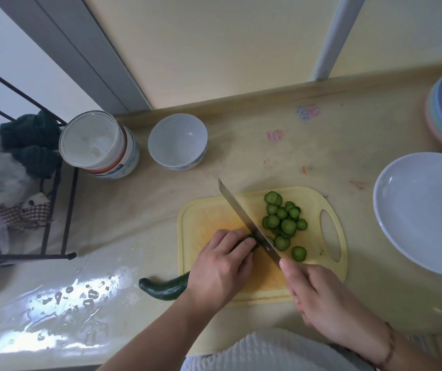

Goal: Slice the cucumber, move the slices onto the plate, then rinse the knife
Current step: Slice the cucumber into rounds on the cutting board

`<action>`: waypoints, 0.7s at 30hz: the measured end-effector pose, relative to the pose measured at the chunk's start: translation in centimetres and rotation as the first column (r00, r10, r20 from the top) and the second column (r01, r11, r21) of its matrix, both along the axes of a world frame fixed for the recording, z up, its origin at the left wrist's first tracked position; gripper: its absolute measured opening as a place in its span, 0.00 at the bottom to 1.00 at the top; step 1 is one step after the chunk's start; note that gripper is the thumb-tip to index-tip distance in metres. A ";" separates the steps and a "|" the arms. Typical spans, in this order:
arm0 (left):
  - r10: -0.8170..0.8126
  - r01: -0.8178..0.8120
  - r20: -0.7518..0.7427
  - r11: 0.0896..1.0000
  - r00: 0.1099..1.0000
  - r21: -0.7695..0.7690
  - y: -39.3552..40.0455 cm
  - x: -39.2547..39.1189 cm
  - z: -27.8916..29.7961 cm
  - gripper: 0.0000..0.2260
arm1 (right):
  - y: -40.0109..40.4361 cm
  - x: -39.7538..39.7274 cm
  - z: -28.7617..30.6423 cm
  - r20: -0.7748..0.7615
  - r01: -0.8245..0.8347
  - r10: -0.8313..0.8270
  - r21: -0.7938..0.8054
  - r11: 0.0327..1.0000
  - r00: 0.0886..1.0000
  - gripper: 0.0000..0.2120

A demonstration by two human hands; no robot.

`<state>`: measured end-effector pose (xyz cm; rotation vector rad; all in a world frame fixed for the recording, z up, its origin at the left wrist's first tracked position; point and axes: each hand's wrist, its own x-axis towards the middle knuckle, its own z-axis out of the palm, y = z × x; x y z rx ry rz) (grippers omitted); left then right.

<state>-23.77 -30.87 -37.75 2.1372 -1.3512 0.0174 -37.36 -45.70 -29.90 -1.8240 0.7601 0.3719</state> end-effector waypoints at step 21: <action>0.017 -0.018 -0.032 1.000 0.999 -0.011 -0.1 0.0 0.3 0.09 | -0.5 1.0 -2.0 -0.048 -0.016 0.016 0.007 1.000 0.999 0.29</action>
